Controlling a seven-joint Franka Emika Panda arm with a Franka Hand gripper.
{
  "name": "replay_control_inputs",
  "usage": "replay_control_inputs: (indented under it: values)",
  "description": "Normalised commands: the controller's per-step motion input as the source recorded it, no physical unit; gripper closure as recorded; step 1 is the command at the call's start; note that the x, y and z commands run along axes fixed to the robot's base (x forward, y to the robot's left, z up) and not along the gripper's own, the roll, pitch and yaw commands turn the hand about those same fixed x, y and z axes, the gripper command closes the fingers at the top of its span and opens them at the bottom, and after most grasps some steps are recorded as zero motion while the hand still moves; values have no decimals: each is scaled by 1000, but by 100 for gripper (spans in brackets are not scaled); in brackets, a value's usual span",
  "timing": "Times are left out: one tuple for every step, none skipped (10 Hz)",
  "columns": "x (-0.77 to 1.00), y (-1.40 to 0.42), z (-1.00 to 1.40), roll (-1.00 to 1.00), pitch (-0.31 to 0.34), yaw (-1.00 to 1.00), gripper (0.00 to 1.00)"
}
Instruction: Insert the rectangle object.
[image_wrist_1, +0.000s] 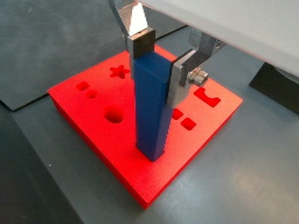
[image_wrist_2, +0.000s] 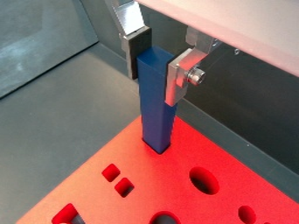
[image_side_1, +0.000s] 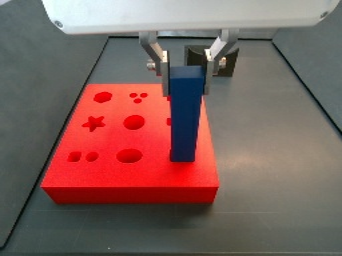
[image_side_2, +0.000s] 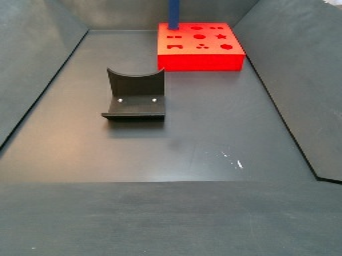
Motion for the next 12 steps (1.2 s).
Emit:
replay_control_inputs:
  values:
    - [0, 126, -409, -21, 0, -6, 100]
    - [31, 263, -514, 0, 0, -74, 100]
    - [209, 214, -517, 39, 0, -214, 100]
    - [454, 137, -451, 77, 0, -354, 100]
    - [466, 183, -437, 99, 16, -411, 100]
    - [363, 217, -409, 111, 31, -411, 100]
    - [123, 246, -369, 109, 34, -334, 100]
    - [-40, 320, -277, 39, 16, -437, 100]
    - [-271, 346, -217, 0, 0, -483, 100]
    - [-106, 129, -46, 0, 0, -223, 100]
    - [0, 0, -3, 0, -17, 0, 100]
    - [-63, -117, -17, 0, -30, 94, 100]
